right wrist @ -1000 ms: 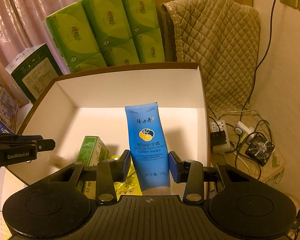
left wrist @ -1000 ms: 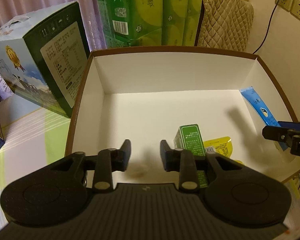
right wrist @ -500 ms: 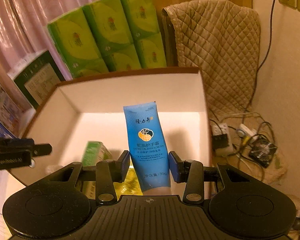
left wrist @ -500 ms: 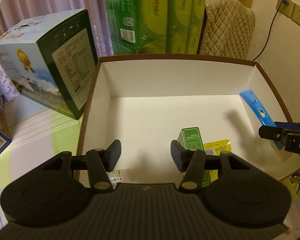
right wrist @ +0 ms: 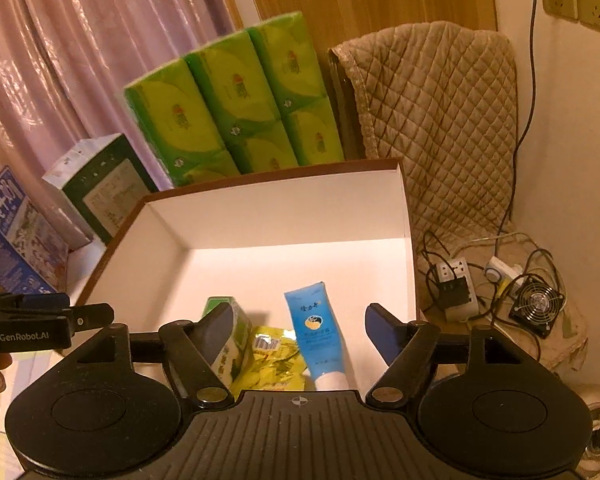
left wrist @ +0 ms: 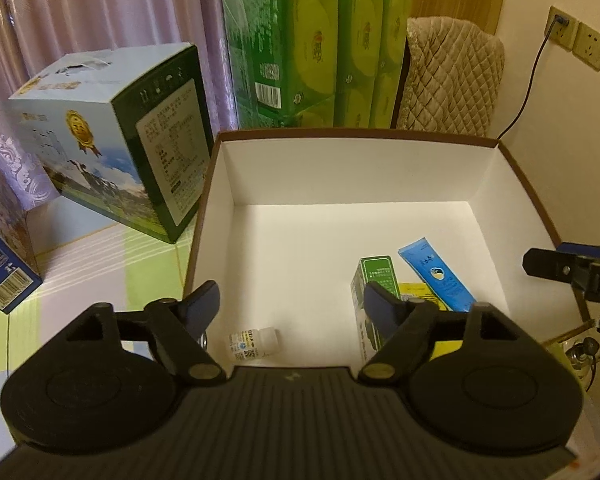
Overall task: Organize objects
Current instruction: 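Open the left tool to drop the pill bottle while the right tool releases the blue tube, then move both tools back from the box toward the remaining items on the table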
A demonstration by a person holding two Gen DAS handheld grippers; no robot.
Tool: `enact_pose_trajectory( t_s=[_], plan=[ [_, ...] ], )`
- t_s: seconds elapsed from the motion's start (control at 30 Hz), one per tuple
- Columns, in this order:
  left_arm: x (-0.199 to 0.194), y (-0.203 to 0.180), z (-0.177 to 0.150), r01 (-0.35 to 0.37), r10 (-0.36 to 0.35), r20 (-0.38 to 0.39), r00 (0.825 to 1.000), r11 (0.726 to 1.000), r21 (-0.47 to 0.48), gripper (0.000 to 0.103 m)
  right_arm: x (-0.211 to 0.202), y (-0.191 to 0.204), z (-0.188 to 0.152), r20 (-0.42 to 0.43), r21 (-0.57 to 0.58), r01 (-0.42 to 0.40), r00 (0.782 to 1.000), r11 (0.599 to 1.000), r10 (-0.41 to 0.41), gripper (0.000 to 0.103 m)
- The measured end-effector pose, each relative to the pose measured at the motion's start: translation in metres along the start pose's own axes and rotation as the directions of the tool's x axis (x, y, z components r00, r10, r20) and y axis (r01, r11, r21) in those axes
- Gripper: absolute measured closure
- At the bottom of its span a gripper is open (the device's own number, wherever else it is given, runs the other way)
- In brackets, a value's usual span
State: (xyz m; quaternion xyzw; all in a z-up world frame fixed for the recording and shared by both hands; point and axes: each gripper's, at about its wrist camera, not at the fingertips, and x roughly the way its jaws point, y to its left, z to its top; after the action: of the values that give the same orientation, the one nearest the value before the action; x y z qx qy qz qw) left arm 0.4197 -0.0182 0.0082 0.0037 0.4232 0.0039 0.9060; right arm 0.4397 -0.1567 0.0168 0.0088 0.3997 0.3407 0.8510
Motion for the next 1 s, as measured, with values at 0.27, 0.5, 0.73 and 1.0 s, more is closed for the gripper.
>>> enact_pose_trajectory(
  t_s=[0.27,0.5,0.73,1.0],
  plan=[
    [-0.038,0.005,-0.014,0.018,-0.017,0.039,0.999,0.999,-0.031,0.019,-0.032,0.007,-0.014,0.019,0.001,-0.032,0.999,1.0,0.032,0.031],
    [-0.072,0.012,-0.034,0.012,-0.009,0.056,0.998,0.998,-0.066,0.016,-0.059,0.017,-0.026,0.044,-0.016,-0.056,0.997,0.998,0.056,0.031],
    [-0.103,0.017,-0.055,0.005,0.001,0.065,0.998,0.996,-0.09,0.015,-0.081,0.027,-0.041,0.05,-0.041,-0.062,0.997,0.997,0.064,0.031],
    [-0.136,0.021,-0.081,0.013,-0.005,0.071,0.997,0.994,-0.111,0.013,-0.104,0.034,-0.063,0.044,-0.049,-0.059,0.997,0.997,0.061,0.031]
  ],
)
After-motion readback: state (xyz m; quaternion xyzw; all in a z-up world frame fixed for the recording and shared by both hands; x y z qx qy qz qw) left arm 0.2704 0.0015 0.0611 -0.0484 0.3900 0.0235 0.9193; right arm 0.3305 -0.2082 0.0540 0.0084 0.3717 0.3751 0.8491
